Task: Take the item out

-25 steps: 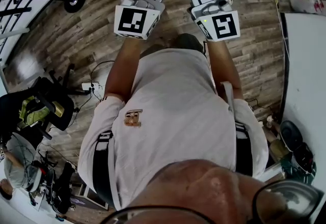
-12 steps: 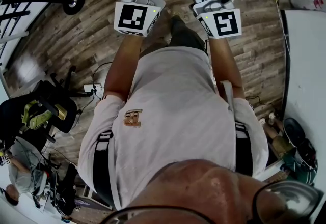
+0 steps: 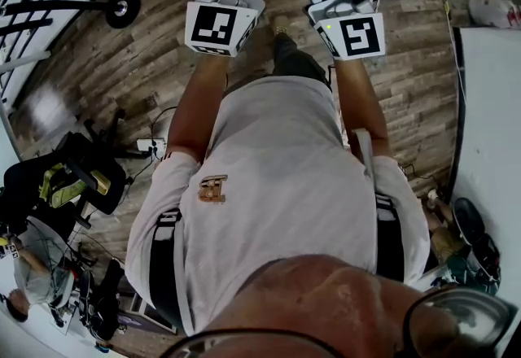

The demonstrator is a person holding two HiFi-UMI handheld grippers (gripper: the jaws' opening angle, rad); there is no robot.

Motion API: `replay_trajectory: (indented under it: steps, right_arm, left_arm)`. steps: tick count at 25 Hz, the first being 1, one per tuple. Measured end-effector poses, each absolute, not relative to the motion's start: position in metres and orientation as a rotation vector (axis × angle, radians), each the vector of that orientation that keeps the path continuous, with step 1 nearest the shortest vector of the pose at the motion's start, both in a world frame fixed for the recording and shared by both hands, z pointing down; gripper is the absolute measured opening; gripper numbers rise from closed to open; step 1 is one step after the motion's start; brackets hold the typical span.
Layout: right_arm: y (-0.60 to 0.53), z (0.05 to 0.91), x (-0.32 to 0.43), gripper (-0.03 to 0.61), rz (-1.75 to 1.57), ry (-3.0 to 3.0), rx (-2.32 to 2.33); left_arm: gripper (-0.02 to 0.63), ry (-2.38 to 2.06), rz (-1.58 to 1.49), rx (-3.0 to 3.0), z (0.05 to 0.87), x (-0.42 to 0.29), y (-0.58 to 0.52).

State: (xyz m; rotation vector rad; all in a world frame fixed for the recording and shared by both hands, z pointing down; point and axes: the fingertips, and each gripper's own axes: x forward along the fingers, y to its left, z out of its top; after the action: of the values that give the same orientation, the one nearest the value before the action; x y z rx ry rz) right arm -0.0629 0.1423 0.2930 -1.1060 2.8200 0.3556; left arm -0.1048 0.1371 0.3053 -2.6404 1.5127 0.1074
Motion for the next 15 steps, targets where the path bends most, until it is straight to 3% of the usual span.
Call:
replay_trajectory:
  steps: [15]
  right_arm:
    - [0.021,0.306,-0.050,0.032,0.330,2.840,-1.108]
  left_arm:
    - [0.018,1.578,0.052,-2.640,0.322,-0.094,0.015]
